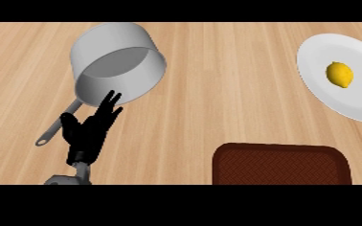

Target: Pick the lemon from the tray and place it in the plate

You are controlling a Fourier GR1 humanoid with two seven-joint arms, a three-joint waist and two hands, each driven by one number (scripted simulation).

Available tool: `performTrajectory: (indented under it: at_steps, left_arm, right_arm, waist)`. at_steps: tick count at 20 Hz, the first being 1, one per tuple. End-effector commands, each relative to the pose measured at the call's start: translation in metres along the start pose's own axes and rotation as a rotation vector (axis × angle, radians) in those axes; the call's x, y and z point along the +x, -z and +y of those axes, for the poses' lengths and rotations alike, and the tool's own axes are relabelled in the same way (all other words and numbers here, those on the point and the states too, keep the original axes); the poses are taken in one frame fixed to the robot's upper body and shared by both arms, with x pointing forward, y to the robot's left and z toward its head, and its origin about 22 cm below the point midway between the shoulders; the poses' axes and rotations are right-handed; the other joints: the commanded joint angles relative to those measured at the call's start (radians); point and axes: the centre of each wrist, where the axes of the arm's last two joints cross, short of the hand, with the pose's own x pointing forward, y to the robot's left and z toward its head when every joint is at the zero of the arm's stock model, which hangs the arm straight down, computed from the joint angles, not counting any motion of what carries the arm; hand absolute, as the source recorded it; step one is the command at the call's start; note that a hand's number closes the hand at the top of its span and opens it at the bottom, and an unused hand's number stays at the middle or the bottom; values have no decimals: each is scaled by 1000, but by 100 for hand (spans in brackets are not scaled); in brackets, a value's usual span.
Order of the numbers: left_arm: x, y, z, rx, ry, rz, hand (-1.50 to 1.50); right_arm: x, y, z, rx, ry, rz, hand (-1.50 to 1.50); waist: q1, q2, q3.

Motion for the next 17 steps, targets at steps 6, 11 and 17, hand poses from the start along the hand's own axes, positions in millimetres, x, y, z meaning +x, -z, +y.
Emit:
performTrajectory:
  at_steps: [6, 11, 17]
  left_arm:
    - [-12, -1, -1, 19, -3, 78, 0]
    - [-17, -3, -5, 28, 5, 76, 0]
    - [-13, -1, 3, 10, -6, 72, 0]
  right_arm:
    - [-2, -36, -36, 149, -35, -11, -150]
    - [-11, -66, -51, 169, -74, -3, -150]
    - [-15, -78, -56, 162, -99, 0, -150]
  waist:
    - [-14, -1, -6]
    - [-30, -5, -6]
    - [-31, -6, -6]
